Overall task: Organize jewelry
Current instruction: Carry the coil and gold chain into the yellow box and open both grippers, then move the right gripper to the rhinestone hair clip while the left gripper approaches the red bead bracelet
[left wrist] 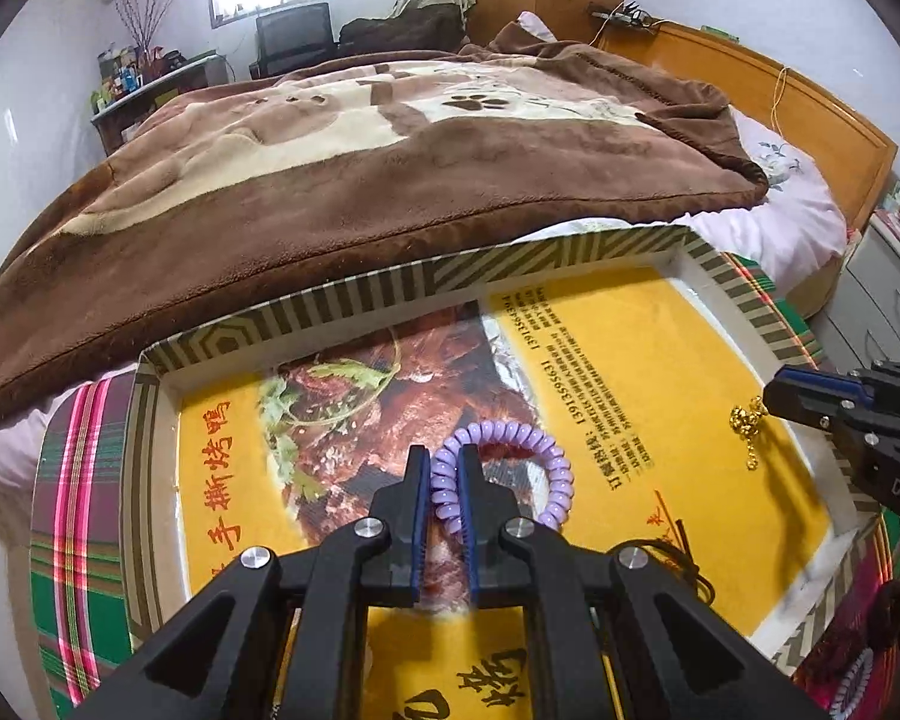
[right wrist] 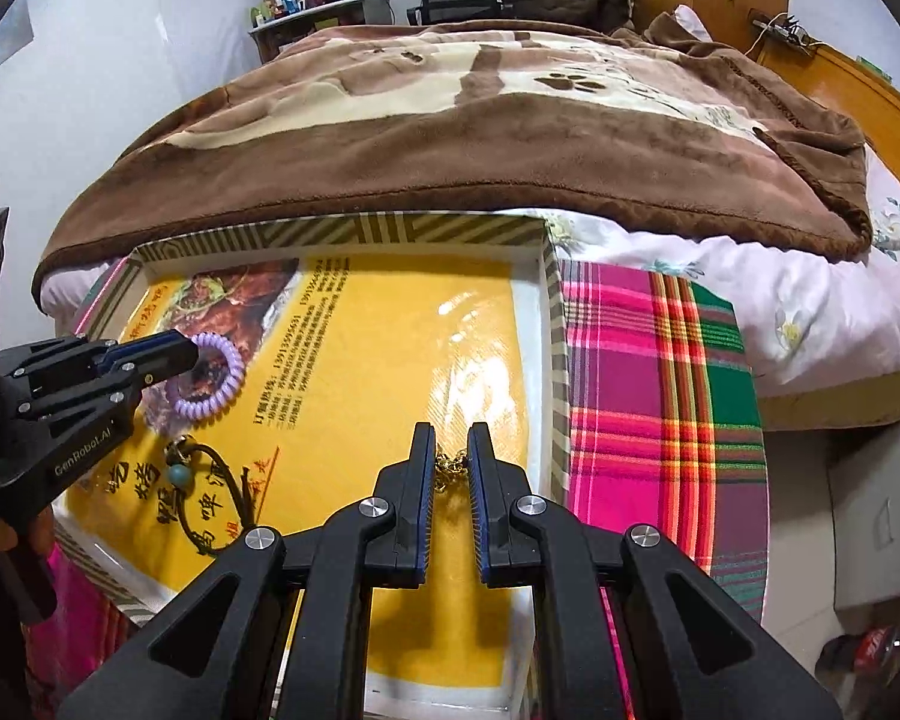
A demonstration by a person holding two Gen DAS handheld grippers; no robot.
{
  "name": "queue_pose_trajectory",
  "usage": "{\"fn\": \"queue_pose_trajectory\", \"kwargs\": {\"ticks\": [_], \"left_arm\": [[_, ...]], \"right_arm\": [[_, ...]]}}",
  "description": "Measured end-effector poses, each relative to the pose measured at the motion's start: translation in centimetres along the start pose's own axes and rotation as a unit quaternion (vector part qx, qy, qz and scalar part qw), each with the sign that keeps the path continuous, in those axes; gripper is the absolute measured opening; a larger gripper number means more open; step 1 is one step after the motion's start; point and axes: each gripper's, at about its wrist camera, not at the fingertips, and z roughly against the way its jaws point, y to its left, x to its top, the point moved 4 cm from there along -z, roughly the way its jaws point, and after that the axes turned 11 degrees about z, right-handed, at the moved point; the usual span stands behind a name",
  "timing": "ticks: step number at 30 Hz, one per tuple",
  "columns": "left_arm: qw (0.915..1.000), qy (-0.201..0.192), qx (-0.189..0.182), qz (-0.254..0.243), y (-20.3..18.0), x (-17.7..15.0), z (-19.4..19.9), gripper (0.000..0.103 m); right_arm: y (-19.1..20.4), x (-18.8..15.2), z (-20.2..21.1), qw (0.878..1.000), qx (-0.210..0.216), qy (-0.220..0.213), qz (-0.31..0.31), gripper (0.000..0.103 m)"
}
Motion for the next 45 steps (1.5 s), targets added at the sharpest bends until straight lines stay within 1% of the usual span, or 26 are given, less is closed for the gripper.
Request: {"fn": "queue_pose_trajectory", "kwargs": {"ticks": [10, 12, 14, 16, 17, 19, 21, 23, 24, 25, 27, 28, 32, 38, 45], "left_arm": [[0.9999, 0.01, 0.007, -0.004, -0.5, 0.0, -0.7, 0.01], [0.9999, 0.013, 0.006, -0.003, -0.5, 0.0, -0.7, 0.012], [0.9999, 0.015, 0.005, -0.001, -0.5, 0.0, -0.8, 0.027], [0.9999, 0.013, 0.0, 0.001, -0.5, 0.1, -0.7, 0.045], [0.9999, 0.013, -0.001, 0.001, -0.6, 0.1, -0.6, 0.051], [1.0, 0.009, -0.003, 0.001, -0.7, 0.1, -0.3, 0.06], [0.9999, 0.01, -0.006, 0.001, -0.8, 0.0, -0.2, 0.06], [0.9999, 0.012, -0.009, 0.003, -0.8, -0.1, 0.1, 0.06], [0.9999, 0.01, -0.008, 0.005, -0.8, -0.1, 0.3, 0.06], [0.9999, 0.009, -0.011, 0.005, -0.8, -0.2, 0.6, 0.061], [0.9998, 0.006, -0.015, 0.006, -0.8, -0.4, 1.4, 0.064], [0.9998, 0.005, -0.018, 0.009, -0.7, -0.5, 1.8, 0.067], [0.9995, -0.006, -0.03, 0.009, -0.4, -1.5, 4.3, 0.068], [0.9985, -0.023, -0.05, 0.004, -0.4, -3.8, 8.9, 0.068], [0.9971, -0.04, -0.065, 0.002, -0.1, -7.8, 13.8, 0.068]], "right_arm": [[-0.2, -0.4, -0.8, 1.0, 0.0, 0.011, -0.002, 0.011], [-0.3, -0.5, -0.8, 1.0, 0.001, 0.012, -0.003, 0.011], [-0.3, -0.5, -0.9, 1.0, 0.002, 0.015, -0.003, 0.011], [-0.3, -0.5, -1.0, 1.0, 0.001, 0.018, -0.003, 0.016], [-0.3, -0.6, -1.0, 1.0, 0.001, 0.018, -0.004, 0.018], [-0.3, -0.6, -1.0, 1.0, 0.004, 0.017, -0.007, 0.02], [-0.3, -0.7, -0.9, 1.0, 0.001, 0.016, -0.01, 0.021], [-0.2, -0.7, -0.8, 1.0, -0.001, 0.016, -0.012, 0.025], [-0.2, -0.7, -0.5, 1.0, 0.001, 0.014, -0.014, 0.029], [-0.2, -0.7, -0.4, 1.0, 0.005, 0.011, -0.015, 0.033], [-0.1, -0.8, 0.3, 1.0, 0.008, 0.004, -0.019, 0.037], [0.0, -0.8, 0.6, 1.0, 0.008, 0.003, -0.02, 0.039], [0.7, -1.1, 2.6, 1.0, 0.011, -0.011, -0.021, 0.039], [2.4, -2.2, 6.5, 0.999, 0.022, -0.039, -0.022, 0.039], [5.3, -4.6, 11.5, 0.996, 0.043, -0.073, -0.013, 0.039]]}}
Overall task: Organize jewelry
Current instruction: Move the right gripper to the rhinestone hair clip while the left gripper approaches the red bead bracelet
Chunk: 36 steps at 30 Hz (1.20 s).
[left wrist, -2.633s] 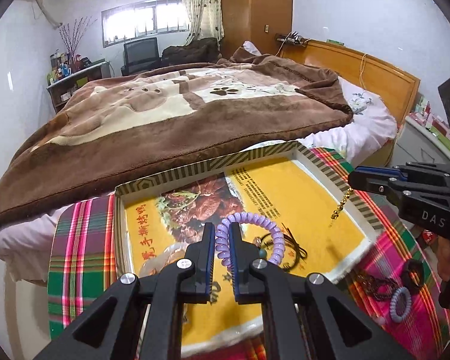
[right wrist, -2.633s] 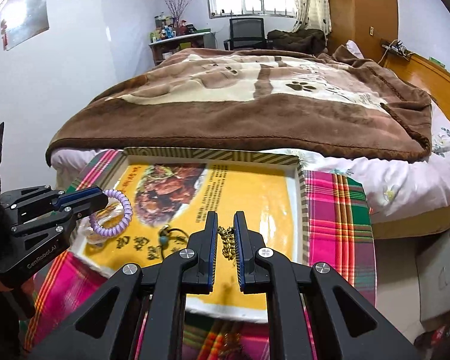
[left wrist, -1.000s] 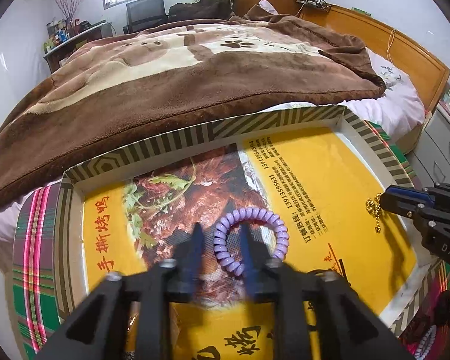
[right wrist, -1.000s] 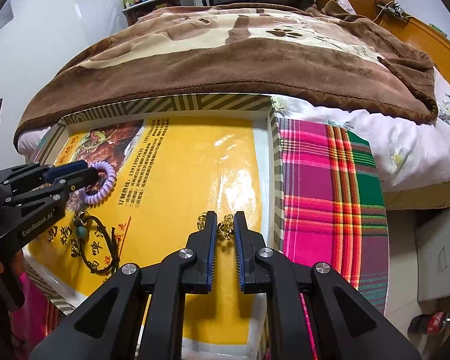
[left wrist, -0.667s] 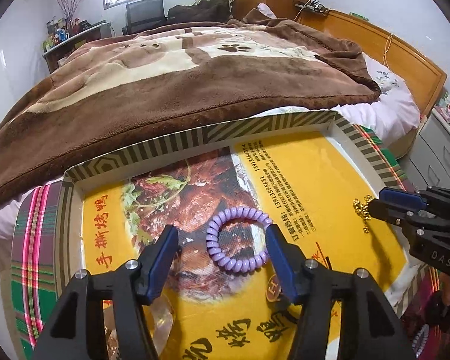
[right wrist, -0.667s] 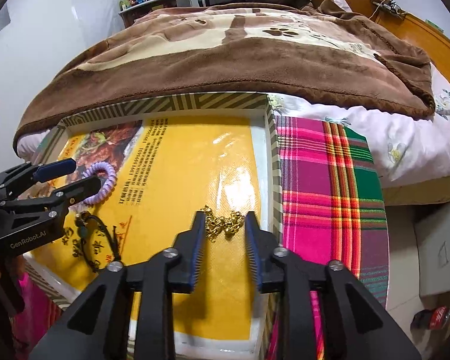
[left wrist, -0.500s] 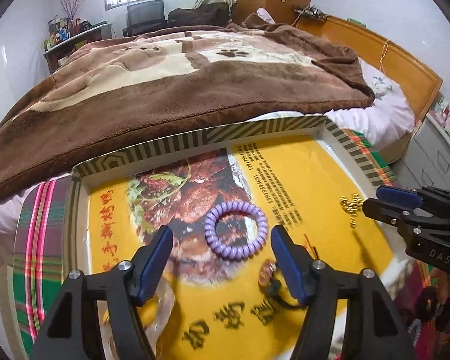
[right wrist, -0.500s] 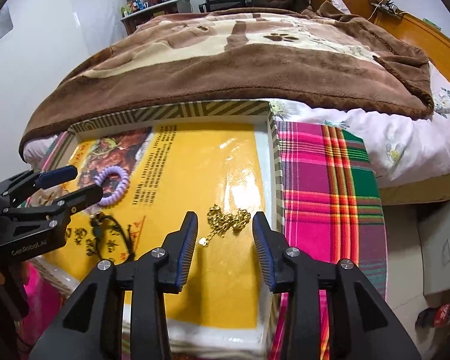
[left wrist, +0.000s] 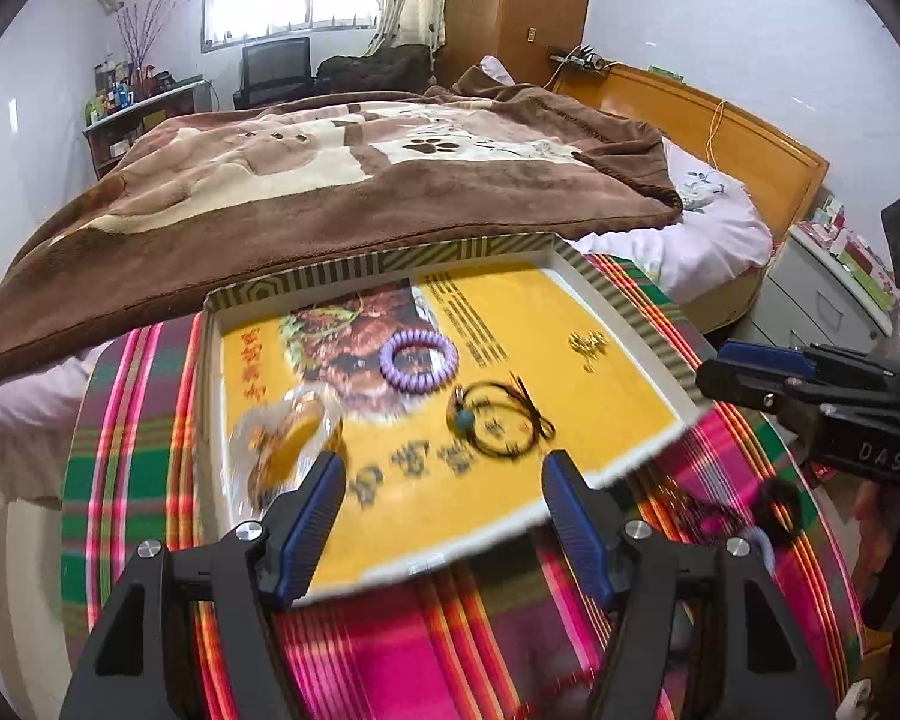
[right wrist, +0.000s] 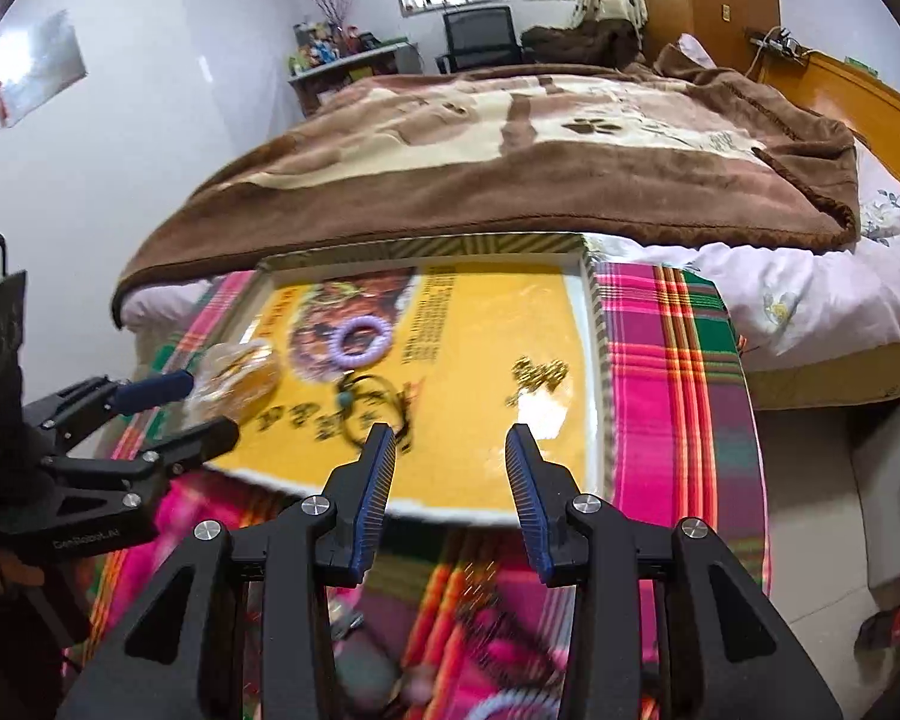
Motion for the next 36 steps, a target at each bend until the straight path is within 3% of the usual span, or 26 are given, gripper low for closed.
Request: {"fn": "queue_pose_trajectory", "kwargs": {"ticks": [8, 17, 27, 29, 36], "left_arm": [[0.9999, -0.008, -0.013, 0.003, 0.6, -3.5, 4.6, 0.068], [0.9997, -0.003, -0.015, 0.018, 3.2, -7.6, 7.6, 0.068], [0.9993, -0.003, -0.015, 0.034, 5.6, -10.9, 9.3, 0.068], [0.9993, -0.002, -0.018, 0.034, 6.0, -11.4, 9.5, 0.068], [0.9989, -0.002, -0.022, 0.041, 6.9, -12.1, 9.9, 0.068]], "right_arm": [[2.9, -2.9, 4.3, 1.0, 0.015, -0.021, 0.013, 0.039], [8.6, -8.2, 5.8, 0.994, 0.088, -0.008, 0.066, 0.039], [16.2, -13.4, 3.8, 0.974, 0.161, 0.034, 0.156, 0.043], [17.0, -14.1, 3.3, 0.972, 0.167, 0.043, 0.161, 0.05], [18.1, -15.0, 1.7, 0.969, 0.152, 0.066, 0.182, 0.051]]}}
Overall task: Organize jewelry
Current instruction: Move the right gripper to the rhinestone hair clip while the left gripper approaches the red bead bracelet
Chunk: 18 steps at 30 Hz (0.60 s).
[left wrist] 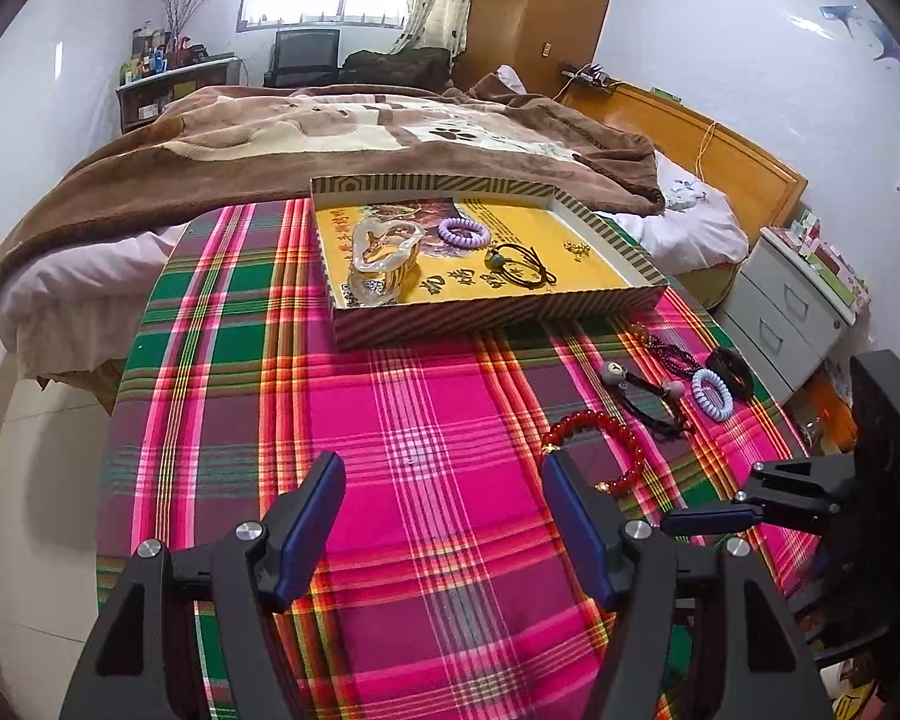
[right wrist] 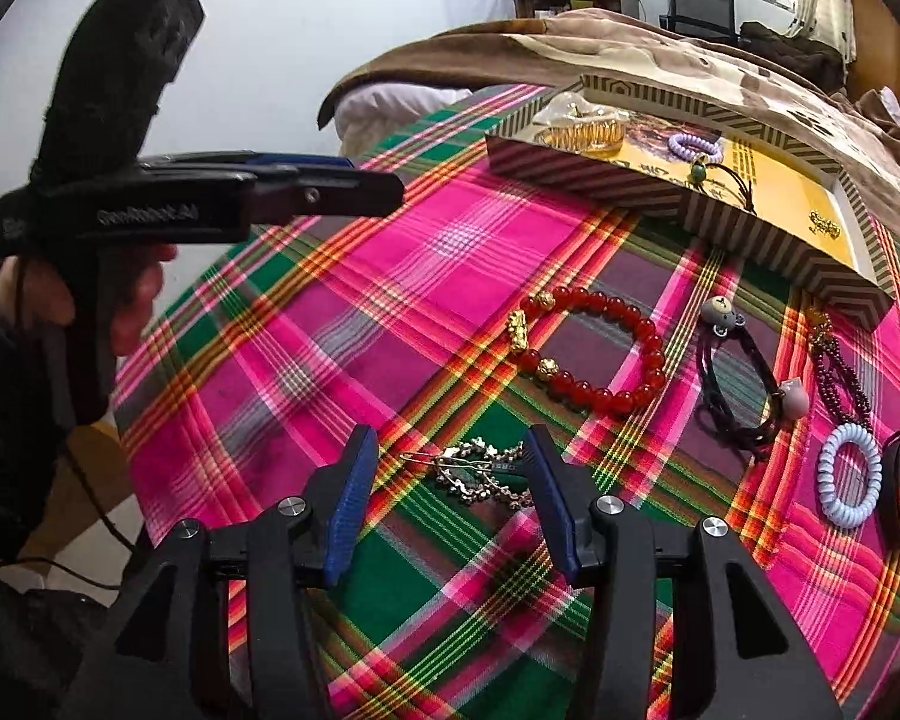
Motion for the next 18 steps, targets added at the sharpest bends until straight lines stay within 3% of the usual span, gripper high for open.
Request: {"fn": "queue_pose_trajectory", "kwargs": {"ticks": [8, 14, 18], "left_arm": [[1.0, 0.007, -0.007, 0.003, -0.1, -0.4, -0.5, 0.068], [0.9999, 0.013, -0.01, 0.0, -0.6, -0.4, -1.3, 0.068], [0.9998, 0.019, -0.01, 0.0, -0.8, -0.4, -1.9, 0.068]], "right_arm": [[0.7, -0.2, -0.8, 0.998, -0.032, 0.023, 0.057, 0.057], [0.4, -0.6, -1.7, 0.995, -0.057, 0.05, 0.07, 0.057], [0.0, -0.6, -1.7, 0.996, -0.054, 0.045, 0.058, 0.055]]}}
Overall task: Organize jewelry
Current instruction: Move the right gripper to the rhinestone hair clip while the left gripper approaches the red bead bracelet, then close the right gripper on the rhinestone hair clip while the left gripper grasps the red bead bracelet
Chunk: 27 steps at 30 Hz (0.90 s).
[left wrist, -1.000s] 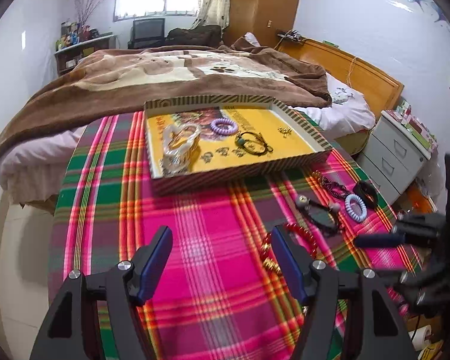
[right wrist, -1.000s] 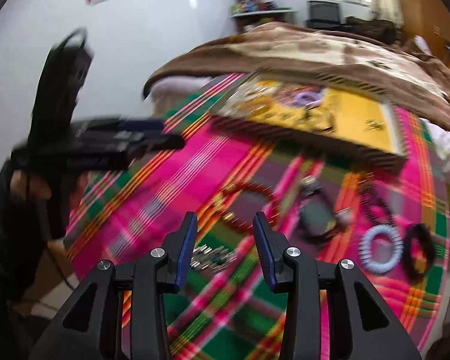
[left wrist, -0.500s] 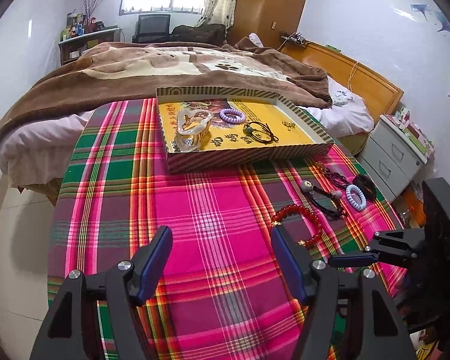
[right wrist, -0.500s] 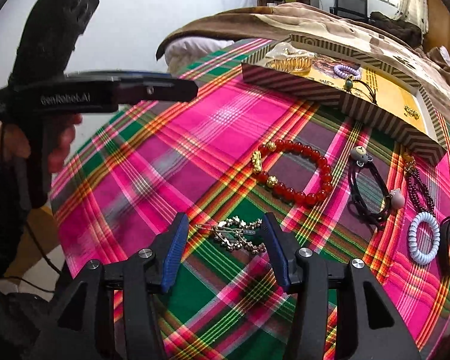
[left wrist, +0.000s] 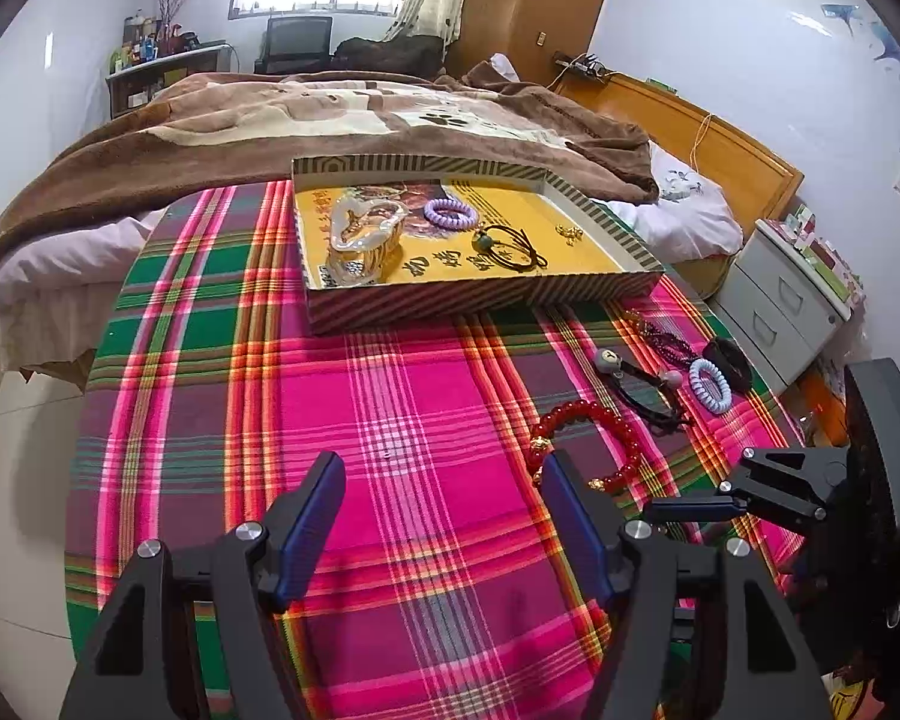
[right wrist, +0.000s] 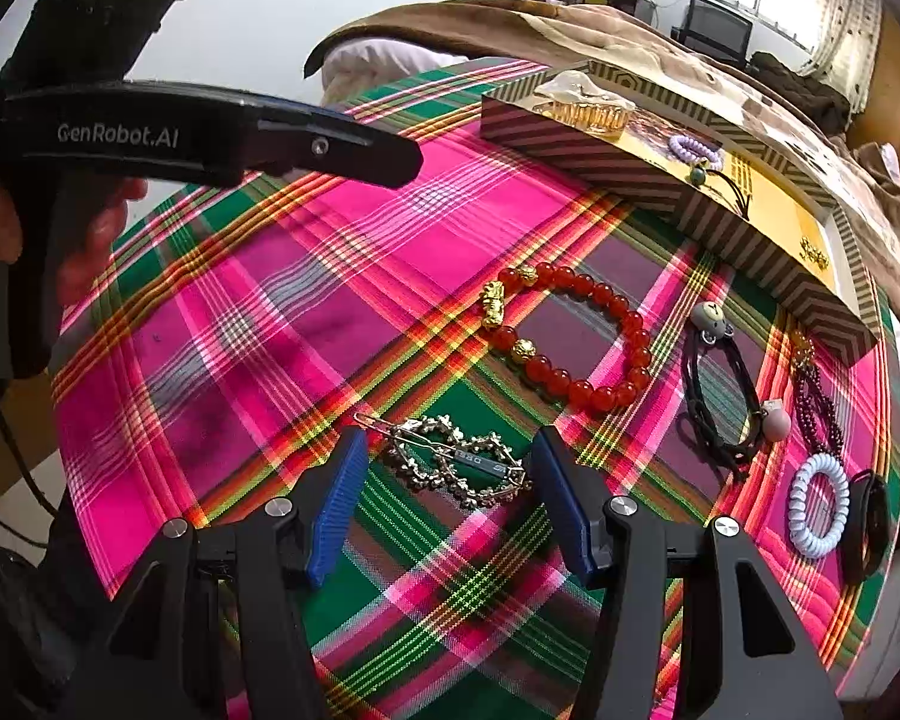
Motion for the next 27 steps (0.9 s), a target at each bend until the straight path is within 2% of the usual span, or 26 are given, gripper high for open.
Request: {"fn": "queue_pose_trajectory", "kwargs": {"ticks": [1, 2, 13, 27], "left_arm": [[1.0, 0.002, -0.001, -0.001, -0.1, 0.0, -0.2, 0.068], [1.0, 0.003, 0.0, -0.003, -0.2, 0.0, -0.3, 0.068], [0.9997, 0.021, -0.007, -0.012, -1.8, 0.3, -2.3, 0.068], [0.9968, 0.064, -0.007, -0.047, -5.2, -0.1, -7.7, 0.068]], "right_arm": [[-0.1, 0.0, 0.1, 1.0, -0.002, -0.002, -0.002, 0.048], [-0.1, -0.1, 0.1, 1.0, -0.003, -0.003, -0.002, 0.046], [-0.7, -1.0, 1.3, 0.999, -0.011, -0.02, -0.027, 0.046], [-4.5, -3.7, 6.5, 0.991, -0.055, -0.062, -0.104, 0.046]]}}
